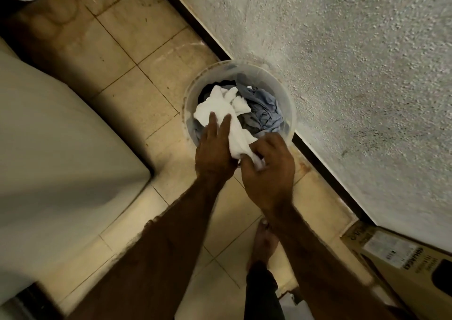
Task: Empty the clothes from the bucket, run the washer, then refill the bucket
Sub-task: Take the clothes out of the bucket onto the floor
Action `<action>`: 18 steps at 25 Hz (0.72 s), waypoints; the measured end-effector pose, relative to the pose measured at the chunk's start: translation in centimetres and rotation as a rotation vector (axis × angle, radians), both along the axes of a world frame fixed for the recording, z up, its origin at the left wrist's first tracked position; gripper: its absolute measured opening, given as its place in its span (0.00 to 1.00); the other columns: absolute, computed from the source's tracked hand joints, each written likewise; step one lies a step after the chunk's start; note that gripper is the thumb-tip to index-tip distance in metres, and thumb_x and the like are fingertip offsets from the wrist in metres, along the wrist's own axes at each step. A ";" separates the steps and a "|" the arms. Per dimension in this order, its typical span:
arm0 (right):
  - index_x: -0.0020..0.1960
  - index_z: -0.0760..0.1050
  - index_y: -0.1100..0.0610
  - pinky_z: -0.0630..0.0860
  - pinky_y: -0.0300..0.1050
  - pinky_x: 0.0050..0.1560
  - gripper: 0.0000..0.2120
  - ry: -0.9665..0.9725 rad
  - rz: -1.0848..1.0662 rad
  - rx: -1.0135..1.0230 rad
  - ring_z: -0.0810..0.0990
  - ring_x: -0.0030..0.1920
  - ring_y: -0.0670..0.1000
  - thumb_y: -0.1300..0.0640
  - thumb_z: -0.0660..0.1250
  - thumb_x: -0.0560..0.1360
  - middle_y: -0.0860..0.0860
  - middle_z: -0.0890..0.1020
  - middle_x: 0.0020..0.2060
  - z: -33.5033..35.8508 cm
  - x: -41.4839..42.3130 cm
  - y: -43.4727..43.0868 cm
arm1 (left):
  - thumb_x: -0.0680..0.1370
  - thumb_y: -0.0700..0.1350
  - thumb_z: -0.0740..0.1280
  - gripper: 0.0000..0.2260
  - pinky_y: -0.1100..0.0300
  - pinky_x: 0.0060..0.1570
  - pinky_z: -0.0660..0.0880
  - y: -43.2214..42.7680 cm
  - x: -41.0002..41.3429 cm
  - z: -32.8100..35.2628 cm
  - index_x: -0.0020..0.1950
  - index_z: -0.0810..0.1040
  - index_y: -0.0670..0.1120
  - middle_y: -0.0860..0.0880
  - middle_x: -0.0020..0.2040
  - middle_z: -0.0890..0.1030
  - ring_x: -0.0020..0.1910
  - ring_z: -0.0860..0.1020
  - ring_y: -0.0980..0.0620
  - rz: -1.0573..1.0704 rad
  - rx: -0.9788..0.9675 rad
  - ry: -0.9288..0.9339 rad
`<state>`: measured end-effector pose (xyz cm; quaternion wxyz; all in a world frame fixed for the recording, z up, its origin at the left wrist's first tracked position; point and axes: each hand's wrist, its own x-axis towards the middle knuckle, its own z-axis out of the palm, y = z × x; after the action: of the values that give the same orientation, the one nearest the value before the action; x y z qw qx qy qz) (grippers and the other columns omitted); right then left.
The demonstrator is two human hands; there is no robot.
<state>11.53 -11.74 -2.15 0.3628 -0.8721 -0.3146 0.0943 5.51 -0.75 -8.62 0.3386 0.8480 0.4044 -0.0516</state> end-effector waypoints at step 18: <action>0.56 0.85 0.58 0.80 0.53 0.61 0.24 1.599 -0.555 0.417 0.84 0.59 0.59 0.46 0.79 0.65 0.58 0.86 0.56 -4.4 0.4 -6.6 | 0.70 0.64 0.70 0.23 0.48 0.58 0.79 -6.5 -0.7 2.0 0.58 0.82 0.51 0.49 0.56 0.84 0.56 0.82 0.48 0.546 -0.514 -0.075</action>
<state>11.96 -18.30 -6.51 0.6371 -0.5051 0.2475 0.5269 4.86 -7.26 -6.64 0.5563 0.5978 0.5766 -0.0280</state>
